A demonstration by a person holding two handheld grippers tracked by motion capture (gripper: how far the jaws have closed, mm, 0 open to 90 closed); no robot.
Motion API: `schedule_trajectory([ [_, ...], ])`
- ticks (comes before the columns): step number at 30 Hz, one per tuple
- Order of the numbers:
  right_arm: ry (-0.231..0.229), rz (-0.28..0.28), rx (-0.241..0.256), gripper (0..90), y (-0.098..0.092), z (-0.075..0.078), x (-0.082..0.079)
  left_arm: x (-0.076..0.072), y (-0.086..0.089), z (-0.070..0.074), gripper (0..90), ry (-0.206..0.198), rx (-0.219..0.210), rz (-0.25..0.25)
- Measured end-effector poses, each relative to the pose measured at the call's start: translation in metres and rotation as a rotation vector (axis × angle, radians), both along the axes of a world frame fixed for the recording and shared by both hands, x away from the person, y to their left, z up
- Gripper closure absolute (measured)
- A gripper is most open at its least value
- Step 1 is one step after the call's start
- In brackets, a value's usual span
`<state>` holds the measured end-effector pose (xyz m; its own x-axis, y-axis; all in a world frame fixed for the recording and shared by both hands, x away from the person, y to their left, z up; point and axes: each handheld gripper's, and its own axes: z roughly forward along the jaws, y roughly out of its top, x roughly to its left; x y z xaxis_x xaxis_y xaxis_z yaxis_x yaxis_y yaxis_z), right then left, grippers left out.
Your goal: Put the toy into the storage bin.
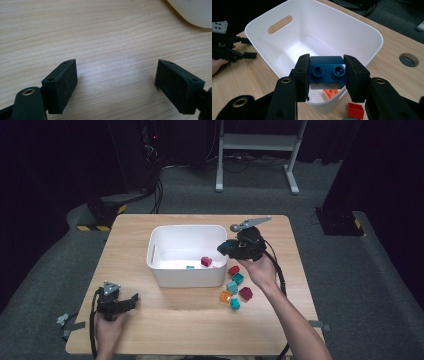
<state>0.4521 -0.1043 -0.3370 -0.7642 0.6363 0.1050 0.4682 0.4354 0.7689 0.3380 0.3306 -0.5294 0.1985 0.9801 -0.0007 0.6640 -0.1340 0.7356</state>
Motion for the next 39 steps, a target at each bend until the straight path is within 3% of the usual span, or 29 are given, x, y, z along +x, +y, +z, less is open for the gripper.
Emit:
schedule_trajectory([
  [18, 0.005, 0.039, -0.017, 59.1, 0.027, -0.002, 0.004, 0.000, -0.001, 0.000, 18.3, 0.000, 0.000, -0.003],
  [25, 0.031, 0.037, -0.052, 59.1, 0.035, -0.002, 0.011, 0.001, -0.001, 0.000, 18.2, 0.000, -0.001, -0.006],
  [31, 0.024, 0.045, -0.045, 59.1, 0.043, -0.003, 0.013, 0.001, 0.000, 0.000, 18.1, 0.000, 0.001, -0.015],
  [39, 0.043, 0.073, -0.058, 59.0, 0.069, -0.010, 0.024, 0.001, -0.001, 0.000, 18.1, -0.001, -0.003, -0.013],
])
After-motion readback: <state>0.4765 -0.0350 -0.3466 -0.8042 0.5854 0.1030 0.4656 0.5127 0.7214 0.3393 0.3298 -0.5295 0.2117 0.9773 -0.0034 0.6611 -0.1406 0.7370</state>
